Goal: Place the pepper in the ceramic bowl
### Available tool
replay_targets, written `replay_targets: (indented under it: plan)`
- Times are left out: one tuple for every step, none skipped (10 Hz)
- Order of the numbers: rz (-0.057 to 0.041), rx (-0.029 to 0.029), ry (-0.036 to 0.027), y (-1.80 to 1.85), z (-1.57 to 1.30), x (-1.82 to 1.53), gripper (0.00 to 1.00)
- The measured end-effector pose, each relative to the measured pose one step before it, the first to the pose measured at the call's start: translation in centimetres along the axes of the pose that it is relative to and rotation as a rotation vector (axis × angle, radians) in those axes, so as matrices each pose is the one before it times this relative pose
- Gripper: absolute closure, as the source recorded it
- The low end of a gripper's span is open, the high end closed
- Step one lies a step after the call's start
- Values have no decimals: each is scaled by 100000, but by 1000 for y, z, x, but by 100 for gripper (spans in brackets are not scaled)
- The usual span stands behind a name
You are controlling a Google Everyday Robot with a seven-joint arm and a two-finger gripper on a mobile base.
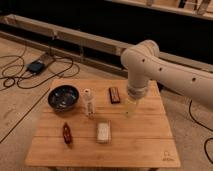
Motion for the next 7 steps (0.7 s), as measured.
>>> replay_targets:
  plan:
    - [1,-1,-1,-1,-2,-2,20]
    - [-2,1,5,-1,-1,2,20]
    - [-1,-4,-7,1,1,-1,20]
    - [-39,-60,35,-6,-27,26,20]
    - [-123,-294,80,-31,-82,45,20]
    - [-693,-628,1082,-1047,-656,932,20]
    - [-1636,-525,1933,-1988,-822,1878,20]
